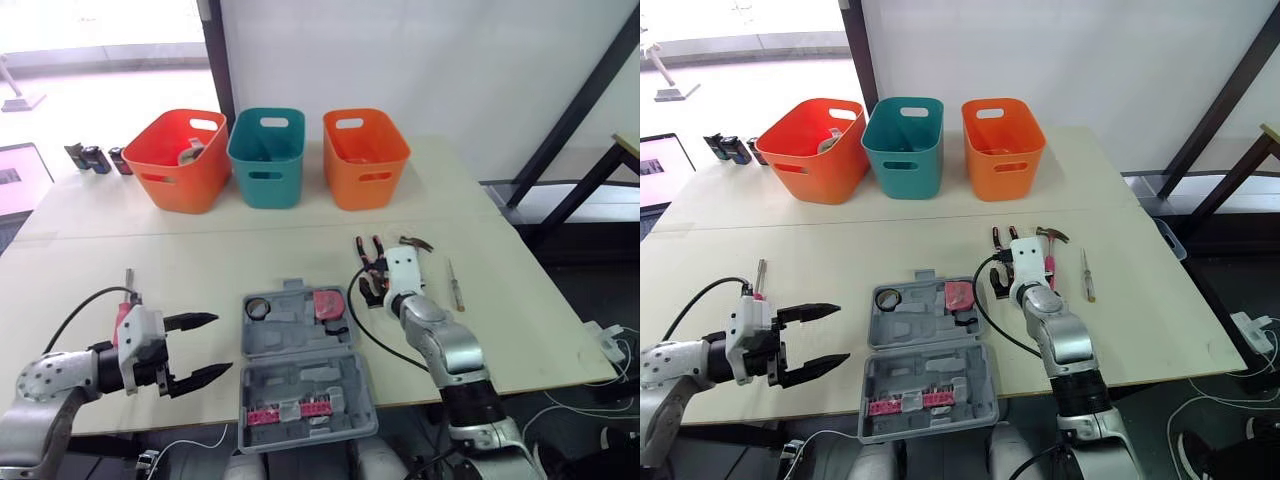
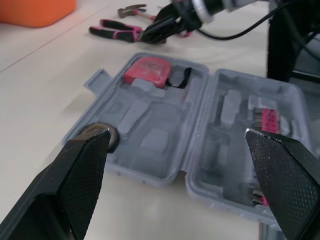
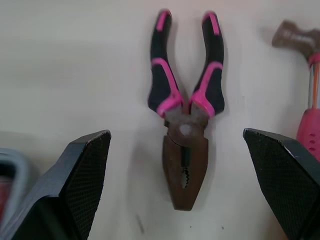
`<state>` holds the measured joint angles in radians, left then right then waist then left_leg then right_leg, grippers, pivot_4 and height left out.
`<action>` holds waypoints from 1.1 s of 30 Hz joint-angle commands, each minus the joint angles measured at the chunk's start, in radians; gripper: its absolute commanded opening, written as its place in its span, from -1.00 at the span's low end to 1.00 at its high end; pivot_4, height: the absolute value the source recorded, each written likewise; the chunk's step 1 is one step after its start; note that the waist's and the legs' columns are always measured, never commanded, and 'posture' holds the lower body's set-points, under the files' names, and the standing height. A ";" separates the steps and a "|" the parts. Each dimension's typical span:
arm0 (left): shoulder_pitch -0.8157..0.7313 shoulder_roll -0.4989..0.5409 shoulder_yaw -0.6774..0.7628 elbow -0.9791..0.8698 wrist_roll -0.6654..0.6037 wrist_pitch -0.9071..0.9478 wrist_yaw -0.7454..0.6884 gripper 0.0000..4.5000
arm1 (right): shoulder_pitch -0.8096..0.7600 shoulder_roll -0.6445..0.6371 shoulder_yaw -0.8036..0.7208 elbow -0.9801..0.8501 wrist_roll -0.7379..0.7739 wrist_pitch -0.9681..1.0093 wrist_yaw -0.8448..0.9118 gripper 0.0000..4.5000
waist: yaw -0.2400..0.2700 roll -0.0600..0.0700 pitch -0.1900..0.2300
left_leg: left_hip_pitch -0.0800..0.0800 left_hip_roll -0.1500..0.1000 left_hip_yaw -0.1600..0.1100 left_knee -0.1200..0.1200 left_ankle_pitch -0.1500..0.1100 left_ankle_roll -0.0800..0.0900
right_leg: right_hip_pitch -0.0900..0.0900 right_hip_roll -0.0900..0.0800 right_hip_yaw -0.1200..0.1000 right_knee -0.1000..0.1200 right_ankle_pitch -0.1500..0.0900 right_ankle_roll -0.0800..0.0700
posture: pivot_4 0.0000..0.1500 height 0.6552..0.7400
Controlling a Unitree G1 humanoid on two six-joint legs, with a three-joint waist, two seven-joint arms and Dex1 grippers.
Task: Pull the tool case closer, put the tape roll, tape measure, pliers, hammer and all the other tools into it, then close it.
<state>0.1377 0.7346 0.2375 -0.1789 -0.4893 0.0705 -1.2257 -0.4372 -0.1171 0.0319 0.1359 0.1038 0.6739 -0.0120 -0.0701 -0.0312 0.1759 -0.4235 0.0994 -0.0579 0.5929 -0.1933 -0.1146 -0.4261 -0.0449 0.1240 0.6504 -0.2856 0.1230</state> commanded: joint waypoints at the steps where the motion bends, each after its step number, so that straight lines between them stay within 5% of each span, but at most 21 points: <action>1: -0.012 -0.012 -0.004 -0.033 -0.027 -0.038 -0.018 1.00 | -0.035 0.014 -0.030 0.075 -0.009 -0.082 -0.004 0.99 | 0.000 0.000 0.000 | 0.000 0.000 0.000 0.000 0.000 0.000 | 0.000 0.000 0.000 0.000 0.000 0.000 | 1.00 1.00; 3: -0.008 -0.007 -0.010 -0.036 -0.022 -0.039 -0.023 1.00 | -0.048 0.019 -0.035 0.115 -0.008 -0.107 0.003 0.99 | 0.000 0.000 0.000 | 0.000 0.000 0.000 0.000 0.000 0.000 | 0.000 0.000 0.000 0.000 0.000 0.001 | 1.00 1.00; 6: 0.000 -0.005 -0.019 -0.035 -0.012 -0.045 -0.027 1.00 | -0.077 0.031 -0.067 0.205 0.003 -0.144 -0.006 0.63 | -0.004 0.000 0.000 | 0.000 0.000 0.000 0.000 0.000 0.000 | 0.000 0.000 0.000 0.000 0.001 0.002 | 1.00 1.00; 11: -0.003 -0.006 -0.022 -0.031 -0.011 -0.050 -0.022 1.00 | -0.092 0.035 -0.083 0.245 -0.001 -0.175 -0.002 -0.53 | -0.001 0.000 0.000 | 0.001 0.000 0.000 0.001 0.000 0.000 | 0.001 0.000 0.000 0.001 0.001 0.002 | 1.00 1.00; 21: -0.032 -0.011 -0.038 -0.002 -0.002 -0.048 -0.008 1.00 | -0.061 -0.040 -0.029 0.036 -0.027 -0.219 0.110 -0.56 | -0.001 0.003 0.001 | 0.001 0.000 0.000 0.001 0.000 0.000 | 0.001 0.000 0.000 0.001 0.001 0.002 | 1.00 1.00; 27: -0.029 -0.001 -0.009 0.023 -0.018 -0.032 0.012 1.00 | -0.074 -0.263 0.045 -0.384 0.099 -0.035 0.442 -0.56 | 0.000 0.008 0.004 | -0.001 0.000 -0.001 0.001 0.000 0.000 | -0.001 0.000 0.000 0.001 0.000 0.003 | 1.00 1.00; 33: 0.009 0.024 0.034 0.068 -0.039 -0.038 -0.035 1.00 | -0.178 -0.542 0.179 -0.587 0.271 0.208 0.811 -0.56 | 0.001 0.007 0.004 | -0.001 0.000 -0.001 0.001 0.000 0.000 | 0.000 0.000 0.000 0.000 0.000 0.003 | 1.00 1.00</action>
<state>0.1400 0.7439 0.2327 -0.1223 -0.5083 0.0412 -1.2416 -0.5674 -0.6139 0.1807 -0.3918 0.3379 0.8369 0.7082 -0.0692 -0.0239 0.1802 -0.4242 0.0995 -0.0590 0.5936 -0.1932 -0.1143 -0.4263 -0.0447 0.1240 0.6503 -0.2859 0.1258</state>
